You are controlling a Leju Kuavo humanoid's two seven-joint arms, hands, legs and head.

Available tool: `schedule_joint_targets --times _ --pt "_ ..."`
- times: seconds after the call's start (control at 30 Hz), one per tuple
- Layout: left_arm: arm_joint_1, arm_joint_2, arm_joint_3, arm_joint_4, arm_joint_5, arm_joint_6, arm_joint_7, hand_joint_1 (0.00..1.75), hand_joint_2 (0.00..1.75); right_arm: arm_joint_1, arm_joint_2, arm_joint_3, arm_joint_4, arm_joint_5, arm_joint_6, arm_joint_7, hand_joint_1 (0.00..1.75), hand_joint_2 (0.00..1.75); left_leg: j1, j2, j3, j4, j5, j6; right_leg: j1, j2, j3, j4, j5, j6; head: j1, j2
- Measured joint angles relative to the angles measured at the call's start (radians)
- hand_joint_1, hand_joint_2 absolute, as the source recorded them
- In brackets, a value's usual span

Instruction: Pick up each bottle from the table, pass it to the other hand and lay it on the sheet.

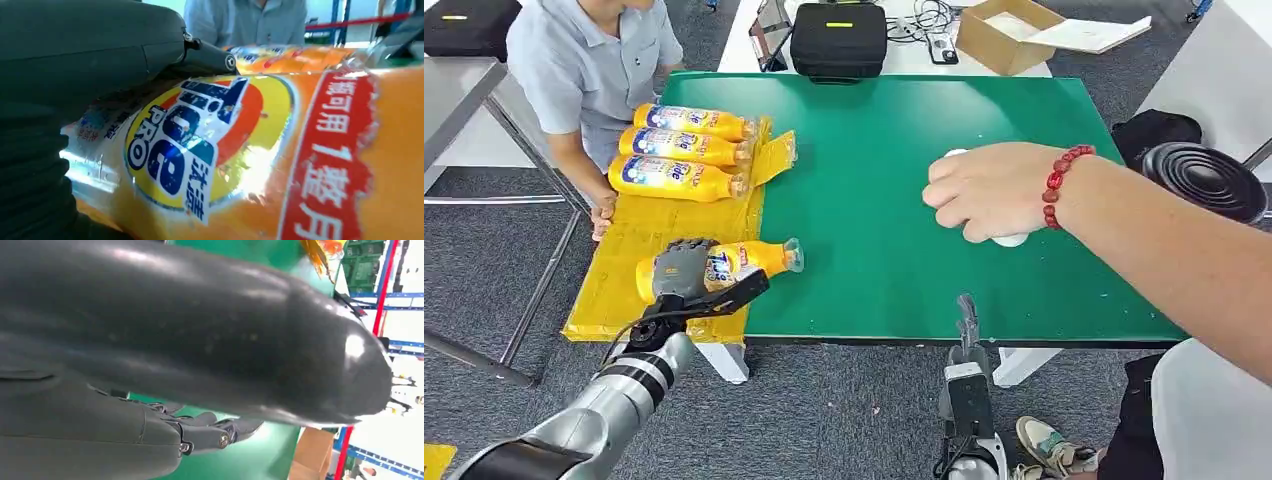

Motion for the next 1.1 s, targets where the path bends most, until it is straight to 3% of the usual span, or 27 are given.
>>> schedule_joint_targets --times 0.2,0.23,0.27,0.33,0.37,0.63,0.67,0.7,0.73,0.93,1.1 --pt "-0.071 0.028 -0.001 0.088 0.005 -0.075 0.069 1.66 1.75 -0.004 0.015 0.001 0.027 -0.022 0.008 -0.006 0.0 0.0 0.0 0.001 0.001 0.0 0.0 0.0 0.0 0.001 0.0 0.0 0.0 0.0 0.0 0.0" --pt "-0.079 0.032 -0.001 0.099 0.005 -0.087 0.072 1.47 1.75 -0.007 0.015 0.001 0.034 -0.025 0.01 -0.006 0.0 0.0 0.0 0.001 0.001 0.0 0.0 0.0 0.0 0.0 0.0 0.0 0.0 0.0 0.0 0.0" --pt "-0.085 0.037 -0.001 0.107 0.006 -0.099 0.074 1.06 1.75 -0.011 0.016 0.001 0.041 -0.027 0.01 -0.006 0.0 0.0 0.0 0.001 0.001 0.0 0.0 0.0 0.0 0.0 0.001 0.0 0.0 0.0 0.0 0.0" --pt "-0.094 0.041 0.0 0.119 0.009 -0.114 0.074 1.12 1.75 -0.018 0.016 0.001 0.053 -0.03 0.011 -0.006 0.0 0.0 0.0 0.001 0.002 0.0 0.0 -0.001 0.001 0.0 0.001 0.0 0.0 0.0 0.0 0.0" --pt "-0.096 0.043 0.0 0.123 0.01 -0.119 0.073 1.43 1.75 -0.021 0.017 0.001 0.059 -0.031 0.012 -0.006 0.0 0.0 0.0 0.001 0.002 0.0 0.0 -0.002 0.001 0.0 0.001 0.0 0.0 -0.001 0.0 0.0" --pt "-0.117 0.045 0.023 0.136 0.068 -0.205 0.016 1.41 1.75 -0.049 0.018 0.0 0.104 -0.034 0.014 -0.021 0.0 0.0 0.0 0.0 0.004 0.0 0.0 -0.002 0.001 0.0 0.003 0.0 0.0 -0.001 0.0 0.0" --pt "-0.119 0.045 0.027 0.137 0.069 -0.206 0.016 0.98 1.75 -0.05 0.018 0.0 0.107 -0.034 0.014 -0.021 0.0 0.0 0.0 0.0 0.004 0.0 0.0 -0.002 0.001 0.0 0.003 0.0 0.0 -0.001 0.0 0.0" --pt "-0.12 0.045 0.03 0.138 0.07 -0.206 0.016 0.1 1.75 -0.051 0.018 0.0 0.11 -0.034 0.014 -0.021 0.0 0.0 0.0 0.0 0.004 0.0 0.0 -0.002 0.001 0.0 0.003 0.0 0.0 -0.001 0.0 0.0" --pt "-0.121 0.045 0.032 0.139 0.071 -0.206 0.015 0.0 1.75 -0.053 0.018 0.0 0.113 -0.034 0.014 -0.021 0.0 0.0 0.0 0.0 0.004 0.0 0.0 -0.002 0.001 0.0 0.003 0.0 0.0 -0.001 0.0 0.0" --pt "-0.121 0.045 0.062 0.142 0.141 -0.259 -0.064 0.0 1.75 -0.057 0.018 0.0 0.122 -0.028 0.022 -0.022 0.0 0.0 0.0 0.0 0.005 0.0 0.001 -0.002 0.001 0.0 0.004 0.0 0.0 -0.001 0.0 0.0" --pt "-0.11 0.039 0.135 0.126 0.297 -0.341 -0.233 0.0 1.75 -0.063 0.021 0.0 0.122 -0.024 0.028 -0.022 0.0 0.0 0.0 -0.002 0.007 0.0 0.0 -0.002 0.0 0.0 0.007 0.0 -0.001 -0.001 0.0 0.0"
